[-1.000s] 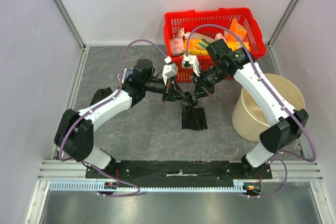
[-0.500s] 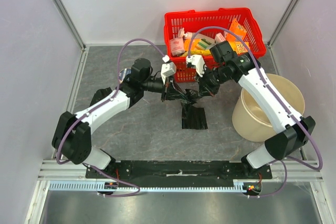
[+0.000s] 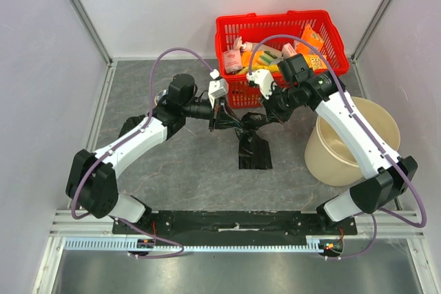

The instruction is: Put the trash bags into the trash bin

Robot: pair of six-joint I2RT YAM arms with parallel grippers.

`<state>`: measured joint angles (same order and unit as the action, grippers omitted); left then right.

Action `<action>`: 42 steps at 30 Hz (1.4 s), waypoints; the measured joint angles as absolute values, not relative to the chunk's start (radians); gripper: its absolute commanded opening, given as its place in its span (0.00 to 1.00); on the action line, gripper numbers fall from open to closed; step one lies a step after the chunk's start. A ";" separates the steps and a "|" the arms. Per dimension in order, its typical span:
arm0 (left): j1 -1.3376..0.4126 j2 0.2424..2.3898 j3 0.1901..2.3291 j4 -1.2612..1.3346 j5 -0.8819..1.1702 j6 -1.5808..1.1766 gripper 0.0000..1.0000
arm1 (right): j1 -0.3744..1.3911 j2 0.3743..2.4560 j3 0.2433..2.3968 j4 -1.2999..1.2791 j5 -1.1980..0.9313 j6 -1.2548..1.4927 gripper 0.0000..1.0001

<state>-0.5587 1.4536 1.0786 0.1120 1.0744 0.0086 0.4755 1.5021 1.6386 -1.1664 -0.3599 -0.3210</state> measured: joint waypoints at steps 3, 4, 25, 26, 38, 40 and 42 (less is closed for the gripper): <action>-0.544 1.450 1.088 0.078 1.074 0.028 0.09 | 0.473 1.494 1.639 -1.162 -0.324 -0.320 0.00; -0.539 1.447 1.090 0.068 1.074 0.036 0.10 | 0.471 1.491 1.639 -1.161 -0.312 -0.320 0.00; -0.476 1.422 1.153 -0.187 1.070 0.218 0.02 | 0.459 1.438 1.644 -1.155 -0.142 -0.326 0.00; -0.476 1.422 1.153 -0.186 1.071 0.218 0.02 | 0.458 1.432 1.644 -1.155 -0.140 -0.326 0.00; -0.521 1.428 1.170 -0.068 1.035 0.113 0.52 | 0.458 1.395 1.644 -1.150 -0.240 -0.348 0.00; -0.545 1.431 1.177 -0.042 1.015 0.089 0.57 | 0.458 1.390 1.644 -1.150 -0.258 -0.350 0.00; -0.574 1.436 1.187 -0.017 0.991 0.058 0.60 | 0.458 1.387 1.644 -1.148 -0.284 -0.353 0.00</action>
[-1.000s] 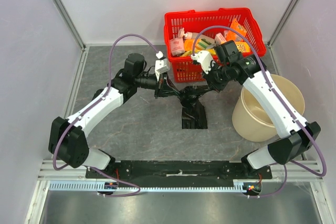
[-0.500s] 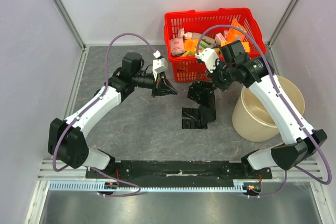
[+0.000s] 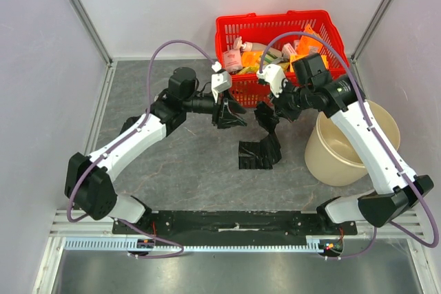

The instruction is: Put the trash bags into the trash bin

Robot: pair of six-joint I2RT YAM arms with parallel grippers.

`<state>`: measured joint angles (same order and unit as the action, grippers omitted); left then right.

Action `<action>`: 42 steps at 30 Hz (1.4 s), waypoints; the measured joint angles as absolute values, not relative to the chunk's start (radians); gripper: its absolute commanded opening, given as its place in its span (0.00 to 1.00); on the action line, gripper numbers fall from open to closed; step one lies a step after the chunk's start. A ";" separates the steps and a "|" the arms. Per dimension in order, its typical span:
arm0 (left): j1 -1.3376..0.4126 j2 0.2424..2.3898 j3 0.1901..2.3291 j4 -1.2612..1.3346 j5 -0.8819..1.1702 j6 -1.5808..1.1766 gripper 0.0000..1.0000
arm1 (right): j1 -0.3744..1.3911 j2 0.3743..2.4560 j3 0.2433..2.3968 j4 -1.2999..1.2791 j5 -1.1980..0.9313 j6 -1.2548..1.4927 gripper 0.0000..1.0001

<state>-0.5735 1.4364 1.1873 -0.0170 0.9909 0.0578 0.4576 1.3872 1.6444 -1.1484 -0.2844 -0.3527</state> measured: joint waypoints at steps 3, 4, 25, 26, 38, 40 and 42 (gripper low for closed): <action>-0.619 1.446 1.196 0.015 0.949 0.031 0.69 | 0.457 1.385 1.644 -1.148 -0.321 -0.356 0.00; -0.633 1.449 1.198 0.022 0.931 0.025 0.72 | 0.457 1.385 1.644 -1.148 -0.332 -0.357 0.00; -0.649 1.513 1.182 0.107 0.793 0.015 0.92 | 0.456 1.348 1.644 -1.153 -0.430 -0.371 0.00; -0.642 1.513 1.182 0.112 0.799 0.014 0.93 | 0.456 1.344 1.644 -1.153 -0.433 -0.371 0.00; -0.626 1.618 1.215 0.195 1.008 -0.055 0.95 | 0.455 1.338 1.644 -1.170 -0.502 -0.389 0.00; -0.626 1.642 1.226 0.205 1.035 -0.073 0.90 | 0.455 1.338 1.644 -1.172 -0.510 -0.392 0.00; -0.626 1.653 1.229 0.220 1.053 -0.094 0.80 | 0.455 1.338 1.644 -1.176 -0.518 -0.394 0.00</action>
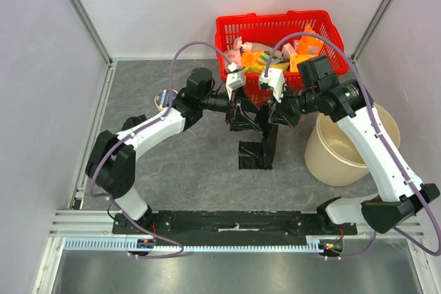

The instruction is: Put the trash bags into the trash bin

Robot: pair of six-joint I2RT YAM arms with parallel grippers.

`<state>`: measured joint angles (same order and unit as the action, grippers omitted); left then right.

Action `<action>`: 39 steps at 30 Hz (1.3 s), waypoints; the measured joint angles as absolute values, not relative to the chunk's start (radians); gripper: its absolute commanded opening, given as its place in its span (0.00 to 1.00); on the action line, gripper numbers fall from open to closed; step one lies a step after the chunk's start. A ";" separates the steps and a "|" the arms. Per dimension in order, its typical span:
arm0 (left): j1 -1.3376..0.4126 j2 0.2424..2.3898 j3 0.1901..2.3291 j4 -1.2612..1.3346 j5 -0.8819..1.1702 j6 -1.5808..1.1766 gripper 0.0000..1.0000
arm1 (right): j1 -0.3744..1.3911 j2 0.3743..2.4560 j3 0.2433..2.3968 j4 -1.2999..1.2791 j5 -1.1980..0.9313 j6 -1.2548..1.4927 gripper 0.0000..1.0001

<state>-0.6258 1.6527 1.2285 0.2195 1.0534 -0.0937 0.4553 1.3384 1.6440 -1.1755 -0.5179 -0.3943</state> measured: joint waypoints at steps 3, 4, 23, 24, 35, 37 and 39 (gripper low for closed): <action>-0.627 1.658 1.231 0.250 1.078 -0.131 0.57 | 0.455 1.338 1.642 -1.176 -0.525 -0.397 0.00; -0.628 1.658 1.231 0.261 1.084 -0.144 0.49 | 0.455 1.338 1.642 -1.177 -0.527 -0.398 0.00; -0.640 1.667 1.237 0.373 1.122 -0.292 0.02 | 0.455 1.337 1.626 -1.182 -0.486 -0.402 0.00; -0.636 1.662 1.237 0.357 1.117 -0.286 0.02 | 0.455 1.336 1.624 -1.182 -0.474 -0.402 0.00; -0.538 1.538 1.211 0.177 1.080 -0.144 0.02 | 0.451 1.305 1.608 -1.177 -0.340 -0.393 0.00; -0.517 1.515 1.207 0.144 1.084 -0.119 0.02 | 0.447 1.298 1.600 -1.167 -0.323 -0.385 0.00; -0.504 1.494 1.203 0.115 1.090 -0.093 0.02 | 0.443 1.294 1.595 -1.162 -0.307 -0.377 0.00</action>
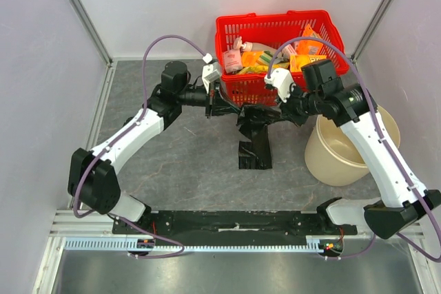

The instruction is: Put the trash bags into the trash bin

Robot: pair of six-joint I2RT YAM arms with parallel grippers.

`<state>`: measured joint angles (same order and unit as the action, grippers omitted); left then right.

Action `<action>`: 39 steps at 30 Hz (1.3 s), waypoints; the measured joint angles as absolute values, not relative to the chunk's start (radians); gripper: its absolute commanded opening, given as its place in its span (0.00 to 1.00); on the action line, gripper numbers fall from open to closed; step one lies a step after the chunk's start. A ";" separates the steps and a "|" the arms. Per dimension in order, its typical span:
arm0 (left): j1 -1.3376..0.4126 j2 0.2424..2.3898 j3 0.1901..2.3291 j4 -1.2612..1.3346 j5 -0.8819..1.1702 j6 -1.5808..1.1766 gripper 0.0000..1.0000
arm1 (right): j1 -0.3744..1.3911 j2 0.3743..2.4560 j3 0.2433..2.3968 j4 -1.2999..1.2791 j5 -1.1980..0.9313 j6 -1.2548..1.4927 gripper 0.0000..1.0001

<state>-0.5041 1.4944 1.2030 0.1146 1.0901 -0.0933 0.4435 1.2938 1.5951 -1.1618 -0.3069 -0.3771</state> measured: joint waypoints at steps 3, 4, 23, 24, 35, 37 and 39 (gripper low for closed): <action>-0.489 1.472 1.201 0.060 1.107 -0.041 0.02 | 0.437 1.293 1.593 -1.151 -0.270 -0.366 0.00; -0.485 1.466 1.201 0.040 1.111 -0.022 0.02 | 0.435 1.293 1.593 -1.147 -0.260 -0.363 0.00; -0.416 1.402 1.205 -0.308 1.105 0.300 0.02 | 0.408 1.289 1.570 -1.104 -0.111 -0.341 0.00; -0.414 1.399 1.204 -0.283 1.103 0.284 0.02 | 0.407 1.284 1.563 -1.102 -0.126 -0.341 0.00; -0.598 1.423 1.193 0.060 1.003 -0.046 0.92 | 0.407 1.265 1.562 -1.101 -0.362 -0.352 0.00; -0.640 1.446 1.194 0.100 0.974 -0.084 0.93 | 0.408 1.277 1.575 -1.101 -0.398 -0.352 0.00; -0.673 1.477 1.195 0.128 0.939 -0.118 0.94 | 0.407 1.289 1.589 -1.102 -0.432 -0.352 0.00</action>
<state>-0.6735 1.4773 1.1950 0.1276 0.9394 -0.1177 0.4072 1.2888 1.5894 -1.1023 -0.4324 -0.3519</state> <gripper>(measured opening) 0.927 0.007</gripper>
